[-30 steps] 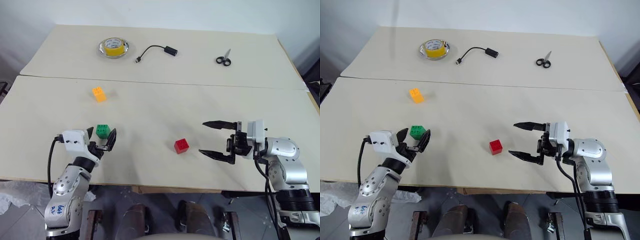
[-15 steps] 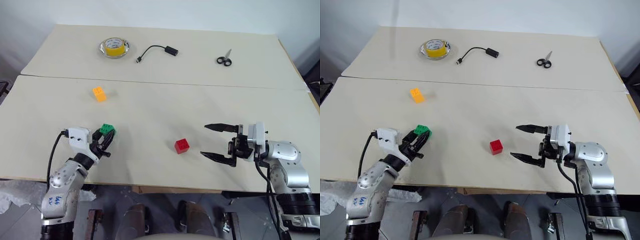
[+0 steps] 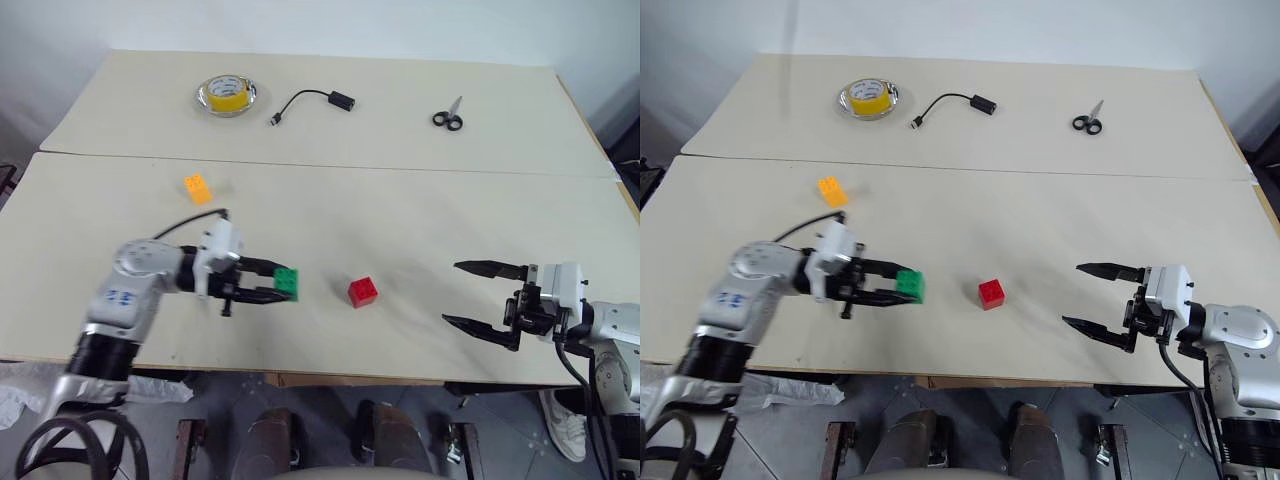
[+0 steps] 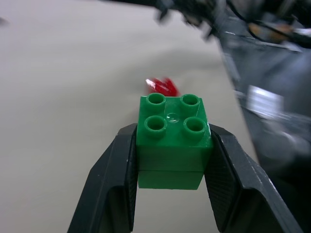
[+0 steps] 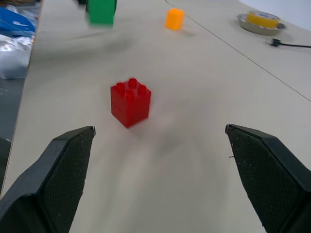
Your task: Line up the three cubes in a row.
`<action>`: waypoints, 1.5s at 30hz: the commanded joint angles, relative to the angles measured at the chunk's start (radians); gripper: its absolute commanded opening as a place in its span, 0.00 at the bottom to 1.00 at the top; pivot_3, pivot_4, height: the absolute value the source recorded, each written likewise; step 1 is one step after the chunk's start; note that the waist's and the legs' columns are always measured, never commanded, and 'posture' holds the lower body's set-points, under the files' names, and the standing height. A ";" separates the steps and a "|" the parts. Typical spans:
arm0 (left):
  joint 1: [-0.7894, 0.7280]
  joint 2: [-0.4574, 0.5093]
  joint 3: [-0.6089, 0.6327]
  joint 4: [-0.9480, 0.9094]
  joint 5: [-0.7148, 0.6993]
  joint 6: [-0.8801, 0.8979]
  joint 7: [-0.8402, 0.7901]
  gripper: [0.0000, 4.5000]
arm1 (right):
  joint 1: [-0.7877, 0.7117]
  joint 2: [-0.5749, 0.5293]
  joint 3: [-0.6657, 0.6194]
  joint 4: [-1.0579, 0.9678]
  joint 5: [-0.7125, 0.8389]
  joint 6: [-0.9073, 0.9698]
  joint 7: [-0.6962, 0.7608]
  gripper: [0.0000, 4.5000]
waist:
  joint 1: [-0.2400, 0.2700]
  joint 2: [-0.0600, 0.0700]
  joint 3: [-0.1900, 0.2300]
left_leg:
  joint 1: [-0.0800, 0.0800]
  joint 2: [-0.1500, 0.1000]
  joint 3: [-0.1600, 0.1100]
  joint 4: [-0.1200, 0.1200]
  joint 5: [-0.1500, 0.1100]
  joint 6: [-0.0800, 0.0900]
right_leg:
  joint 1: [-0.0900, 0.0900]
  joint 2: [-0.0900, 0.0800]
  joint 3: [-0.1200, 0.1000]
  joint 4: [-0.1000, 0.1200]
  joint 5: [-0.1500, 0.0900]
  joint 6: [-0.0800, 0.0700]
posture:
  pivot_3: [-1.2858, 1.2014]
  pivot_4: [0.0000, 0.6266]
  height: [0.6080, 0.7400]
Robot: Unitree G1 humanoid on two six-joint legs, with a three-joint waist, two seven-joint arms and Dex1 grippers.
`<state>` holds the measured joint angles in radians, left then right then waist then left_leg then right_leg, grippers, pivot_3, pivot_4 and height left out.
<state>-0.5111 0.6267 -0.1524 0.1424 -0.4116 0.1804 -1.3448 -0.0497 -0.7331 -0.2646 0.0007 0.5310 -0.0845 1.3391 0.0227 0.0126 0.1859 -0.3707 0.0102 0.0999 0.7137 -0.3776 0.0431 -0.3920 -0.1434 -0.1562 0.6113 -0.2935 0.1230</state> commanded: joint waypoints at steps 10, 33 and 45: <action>-0.191 -0.147 -0.098 0.401 0.225 -0.299 -0.030 0.33 | 0.145 -0.004 -0.087 -0.160 0.049 0.022 -0.070 1.00 | 0.002 -0.001 0.001 | 0.001 0.002 -0.001 0.002 0.000 0.000 | 0.000 -0.002 0.001 0.002 0.000 0.000 | 0.52 0.24 1.00; -0.044 -0.041 0.084 0.202 0.086 -0.213 -0.022 0.77 | 0.066 0.035 -0.017 -0.105 0.031 0.007 -0.089 1.00 | 0.000 -0.001 0.001 | 0.001 0.004 -0.002 0.002 0.000 0.001 | 0.000 -0.003 0.001 0.003 0.000 0.000 | 0.52 0.24 1.00; 0.521 -0.038 0.710 -0.154 -0.105 -0.059 0.492 0.98 | -0.077 0.165 0.062 -0.178 0.060 0.062 -0.219 1.00 | -0.024 -0.001 0.002 | 0.001 0.004 -0.004 0.001 0.000 0.001 | 0.000 -0.005 0.000 0.003 0.000 -0.001 | 0.52 0.24 1.00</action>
<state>-0.0253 0.6133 0.4630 0.0421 -0.4747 0.1196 -0.9438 -0.1114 -0.5811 -0.1990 -0.1365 0.5781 -0.0122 1.1414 -0.0014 0.0114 0.1876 -0.3697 0.0146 0.0953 0.7152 -0.3774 0.0440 -0.3913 -0.1494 -0.1557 0.6146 -0.2939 0.1222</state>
